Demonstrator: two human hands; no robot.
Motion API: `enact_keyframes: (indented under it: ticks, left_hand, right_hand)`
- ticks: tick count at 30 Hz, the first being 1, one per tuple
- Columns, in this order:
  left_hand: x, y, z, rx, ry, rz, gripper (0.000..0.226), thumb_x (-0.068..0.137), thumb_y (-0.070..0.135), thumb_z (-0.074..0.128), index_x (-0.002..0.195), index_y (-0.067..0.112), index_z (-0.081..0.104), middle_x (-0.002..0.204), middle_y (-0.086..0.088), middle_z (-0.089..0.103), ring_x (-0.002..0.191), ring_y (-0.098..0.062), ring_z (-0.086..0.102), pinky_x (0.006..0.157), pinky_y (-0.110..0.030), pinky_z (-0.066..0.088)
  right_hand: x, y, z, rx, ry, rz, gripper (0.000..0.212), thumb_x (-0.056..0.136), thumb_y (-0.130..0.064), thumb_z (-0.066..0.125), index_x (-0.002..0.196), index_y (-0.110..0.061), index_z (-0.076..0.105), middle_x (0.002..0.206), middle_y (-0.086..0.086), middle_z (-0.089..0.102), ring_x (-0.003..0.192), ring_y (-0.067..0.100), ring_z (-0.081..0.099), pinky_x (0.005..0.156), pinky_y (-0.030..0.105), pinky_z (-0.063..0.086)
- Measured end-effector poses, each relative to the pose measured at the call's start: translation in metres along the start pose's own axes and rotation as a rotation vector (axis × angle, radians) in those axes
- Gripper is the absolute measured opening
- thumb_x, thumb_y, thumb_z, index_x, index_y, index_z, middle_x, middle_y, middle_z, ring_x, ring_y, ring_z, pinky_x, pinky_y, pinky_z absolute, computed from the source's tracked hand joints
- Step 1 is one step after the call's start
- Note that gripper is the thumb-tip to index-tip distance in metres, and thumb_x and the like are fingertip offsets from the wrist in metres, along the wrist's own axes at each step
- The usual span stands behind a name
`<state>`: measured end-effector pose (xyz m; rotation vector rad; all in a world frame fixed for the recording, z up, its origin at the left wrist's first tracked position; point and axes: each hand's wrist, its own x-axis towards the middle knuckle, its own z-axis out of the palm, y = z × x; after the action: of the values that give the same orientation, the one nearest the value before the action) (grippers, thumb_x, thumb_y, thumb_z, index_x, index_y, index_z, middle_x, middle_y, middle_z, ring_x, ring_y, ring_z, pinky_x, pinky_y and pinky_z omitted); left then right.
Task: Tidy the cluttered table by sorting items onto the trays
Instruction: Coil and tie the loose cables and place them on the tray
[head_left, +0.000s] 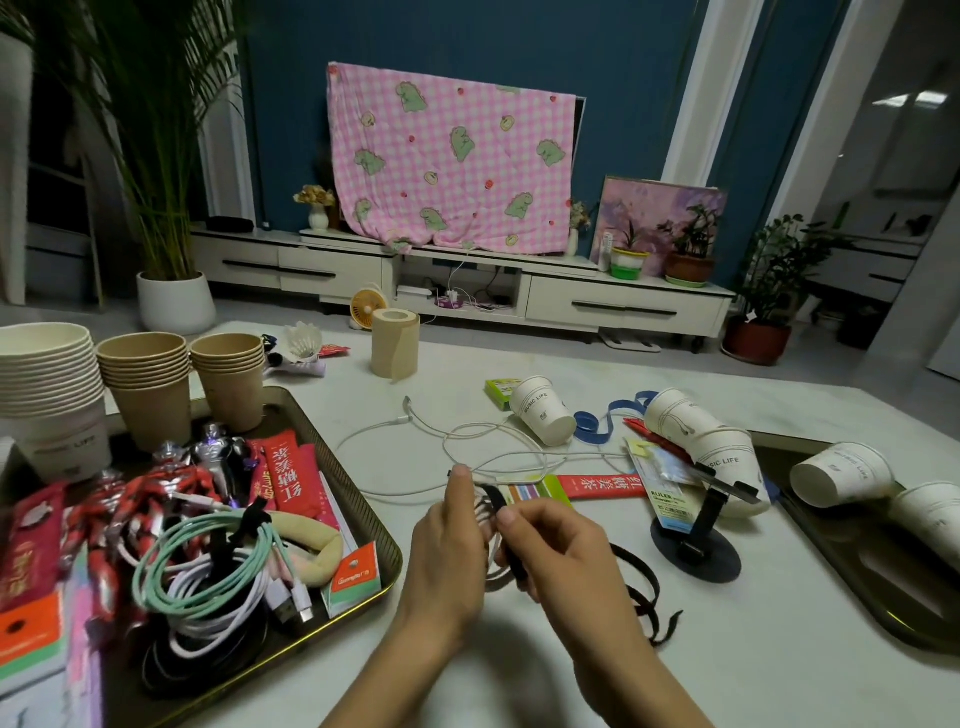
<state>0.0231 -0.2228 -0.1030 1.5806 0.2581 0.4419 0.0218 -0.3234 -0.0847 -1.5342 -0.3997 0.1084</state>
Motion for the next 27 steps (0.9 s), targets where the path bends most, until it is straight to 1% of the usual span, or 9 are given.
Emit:
enact_keyframes:
  ticks: [2, 7, 11, 13, 15, 17, 20, 23, 27]
  left_hand:
    - [-0.002, 0.000, -0.002, 0.157, 0.045, 0.123, 0.059, 0.097, 0.035, 0.026, 0.049, 0.012, 0.053, 0.043, 0.005, 0.044, 0.056, -0.024, 0.043, 0.058, -0.028, 0.029]
    - [0.001, -0.001, -0.008, 0.280, 0.050, 0.230, 0.062, 0.098, 0.026, 0.036, 0.037, 0.016, 0.037, 0.034, 0.013, 0.047, 0.046, 0.003, 0.049, 0.047, -0.008, 0.034]
    - [0.002, -0.006, -0.010, 0.315, 0.011, 0.242, 0.057, 0.096, 0.021, 0.041, 0.039, 0.016, 0.043, 0.037, 0.009, 0.045, 0.043, -0.005, 0.041, 0.051, -0.015, 0.041]
    - [0.002, -0.006, -0.009, 0.277, -0.031, 0.204, 0.053, 0.094, 0.020, 0.043, 0.042, 0.015, 0.048, 0.040, 0.001, 0.047, 0.046, -0.008, 0.041, 0.060, -0.033, 0.052]
    - [0.001, -0.001, -0.009, 0.284, -0.049, 0.222, 0.053, 0.092, 0.018, 0.044, 0.040, 0.014, 0.047, 0.040, 0.000, 0.044, 0.046, -0.008, 0.038, 0.053, -0.024, 0.043]
    - [0.000, 0.004, -0.011, 0.306, -0.088, 0.244, 0.055, 0.091, 0.022, 0.043, 0.037, 0.019, 0.044, 0.036, 0.005, 0.038, 0.042, -0.008, 0.033, 0.046, -0.019, 0.029]
    - [0.000, 0.008, -0.012, 0.284, -0.126, 0.234, 0.053, 0.088, 0.031, 0.041, 0.036, 0.018, 0.042, 0.038, 0.005, 0.038, 0.043, -0.008, 0.032, 0.048, -0.025, 0.029]
    - [-0.002, 0.008, -0.013, 0.271, -0.127, 0.234, 0.058, 0.092, 0.016, 0.043, 0.034, 0.019, 0.043, 0.039, 0.006, 0.043, 0.043, -0.007, 0.037, 0.046, -0.021, 0.031]
    - [-0.010, 0.013, -0.009, 0.172, -0.146, 0.156, 0.066, 0.093, 0.006, 0.040, 0.028, 0.019, 0.045, 0.032, 0.009, 0.043, 0.035, -0.002, 0.042, 0.033, -0.009, 0.033]
  right_hand:
    - [0.000, 0.001, 0.004, -0.032, 0.021, -0.018, 0.017, 0.089, -0.003, 0.055, 0.075, 0.002, 0.063, 0.054, -0.003, 0.060, 0.047, 0.003, 0.052, 0.045, 0.010, 0.038]
    - [0.001, -0.001, 0.003, -0.100, 0.005, 0.061, 0.016, 0.086, -0.005, 0.059, 0.071, 0.000, 0.063, 0.054, 0.002, 0.056, 0.053, 0.009, 0.052, 0.048, 0.013, 0.039]
    - [0.000, -0.005, -0.004, -0.336, -0.069, 0.073, 0.017, 0.083, -0.013, 0.060, 0.069, -0.005, 0.066, 0.057, 0.002, 0.062, 0.054, 0.004, 0.051, 0.057, 0.015, 0.040]
    - [-0.001, -0.005, -0.010, -0.616, -0.025, -0.044, 0.016, 0.080, -0.025, 0.063, 0.065, -0.018, 0.065, 0.066, -0.008, 0.063, 0.062, -0.003, 0.052, 0.059, 0.010, 0.037]
    - [0.001, -0.007, -0.018, -0.819, 0.055, -0.222, 0.014, 0.073, -0.038, 0.069, 0.074, -0.031, 0.057, 0.082, -0.014, 0.055, 0.082, -0.004, 0.048, 0.072, 0.010, 0.036]
    - [0.006, -0.008, -0.027, -0.885, -0.024, -0.304, 0.035, 0.070, -0.040, 0.073, 0.096, -0.036, 0.050, 0.102, -0.018, 0.049, 0.099, -0.002, 0.042, 0.087, 0.012, 0.033]
    - [0.010, -0.010, -0.029, -0.696, -0.213, -0.226, 0.036, 0.075, -0.028, 0.074, 0.106, -0.031, 0.056, 0.109, -0.017, 0.059, 0.106, -0.004, 0.051, 0.095, 0.019, 0.039]
    - [0.008, -0.007, -0.026, -0.449, -0.268, -0.135, 0.029, 0.078, -0.011, 0.072, 0.102, -0.022, 0.060, 0.087, -0.009, 0.068, 0.083, 0.001, 0.063, 0.079, 0.019, 0.049]
    - [0.007, -0.004, -0.025, -0.275, -0.246, -0.014, 0.025, 0.074, 0.001, 0.072, 0.094, -0.010, 0.059, 0.065, -0.003, 0.063, 0.063, 0.006, 0.058, 0.062, 0.020, 0.046]
